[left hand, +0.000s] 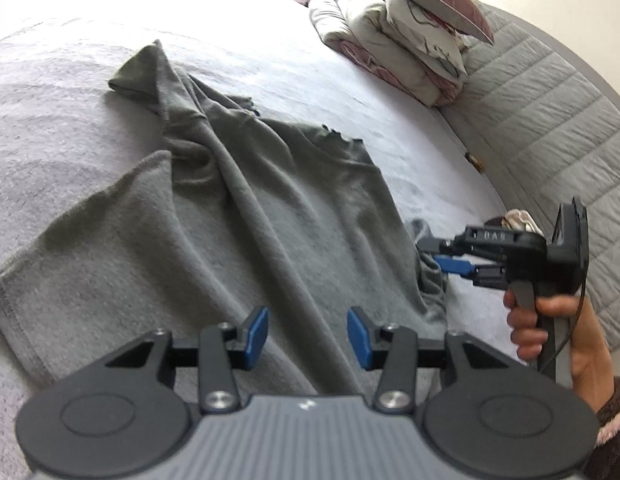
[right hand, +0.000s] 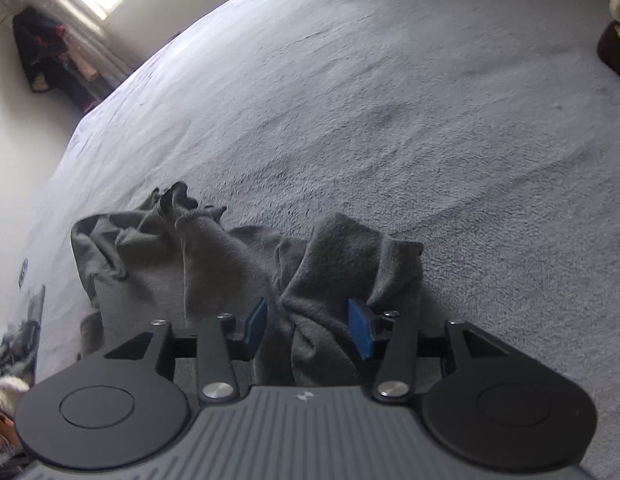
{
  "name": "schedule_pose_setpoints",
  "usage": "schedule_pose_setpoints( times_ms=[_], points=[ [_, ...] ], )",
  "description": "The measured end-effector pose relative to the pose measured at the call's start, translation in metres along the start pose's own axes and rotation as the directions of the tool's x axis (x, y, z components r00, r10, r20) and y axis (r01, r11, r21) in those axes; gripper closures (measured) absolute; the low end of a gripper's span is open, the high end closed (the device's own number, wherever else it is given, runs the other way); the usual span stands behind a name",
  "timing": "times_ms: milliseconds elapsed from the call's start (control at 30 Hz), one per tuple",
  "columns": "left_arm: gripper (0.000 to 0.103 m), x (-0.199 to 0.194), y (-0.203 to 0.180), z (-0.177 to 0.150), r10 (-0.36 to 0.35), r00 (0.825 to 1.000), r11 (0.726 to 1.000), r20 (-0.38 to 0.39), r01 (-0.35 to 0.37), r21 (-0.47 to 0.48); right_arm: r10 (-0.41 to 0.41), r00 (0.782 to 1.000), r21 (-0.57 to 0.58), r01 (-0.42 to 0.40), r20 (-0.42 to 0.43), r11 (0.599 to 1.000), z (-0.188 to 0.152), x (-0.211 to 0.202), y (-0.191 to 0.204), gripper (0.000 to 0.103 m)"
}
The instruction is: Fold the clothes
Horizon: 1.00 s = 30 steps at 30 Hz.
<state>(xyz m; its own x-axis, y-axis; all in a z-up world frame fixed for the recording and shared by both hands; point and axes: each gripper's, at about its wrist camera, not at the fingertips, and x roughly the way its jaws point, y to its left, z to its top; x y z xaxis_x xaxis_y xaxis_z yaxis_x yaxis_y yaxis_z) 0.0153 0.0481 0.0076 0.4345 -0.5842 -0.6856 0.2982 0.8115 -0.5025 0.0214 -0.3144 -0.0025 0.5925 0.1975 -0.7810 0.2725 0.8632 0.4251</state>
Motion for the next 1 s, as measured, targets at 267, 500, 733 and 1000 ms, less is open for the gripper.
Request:
schedule_pose_setpoints(
  times_ms=[267, 500, 733, 1000],
  points=[
    [0.058, -0.001, 0.008, 0.007, 0.009, 1.0, 1.0, 0.029, -0.009, -0.027, 0.054, 0.999, -0.122, -0.053, 0.001, 0.991, -0.012, -0.005, 0.029, 0.092],
    [0.058, -0.009, 0.021, 0.016, -0.001, 0.997, 0.997, 0.076, 0.007, -0.07, 0.395, 0.906, -0.118, -0.414, -0.155, 0.903, -0.034, -0.007, 0.066, 0.093],
    [0.058, -0.015, 0.038, 0.026, -0.012, 0.994, 0.991, 0.109, 0.026, -0.13, 0.508, 0.787, -0.165, -0.586, -0.35, 0.793, -0.071, -0.002, 0.12, 0.093],
    [0.056, -0.012, 0.045, 0.031, -0.027, 0.996, 0.99, 0.086, 0.039, -0.137, 0.557, 0.7, -0.2, -0.685, -0.447, 0.7, -0.096, -0.009, 0.15, 0.093]
  ],
)
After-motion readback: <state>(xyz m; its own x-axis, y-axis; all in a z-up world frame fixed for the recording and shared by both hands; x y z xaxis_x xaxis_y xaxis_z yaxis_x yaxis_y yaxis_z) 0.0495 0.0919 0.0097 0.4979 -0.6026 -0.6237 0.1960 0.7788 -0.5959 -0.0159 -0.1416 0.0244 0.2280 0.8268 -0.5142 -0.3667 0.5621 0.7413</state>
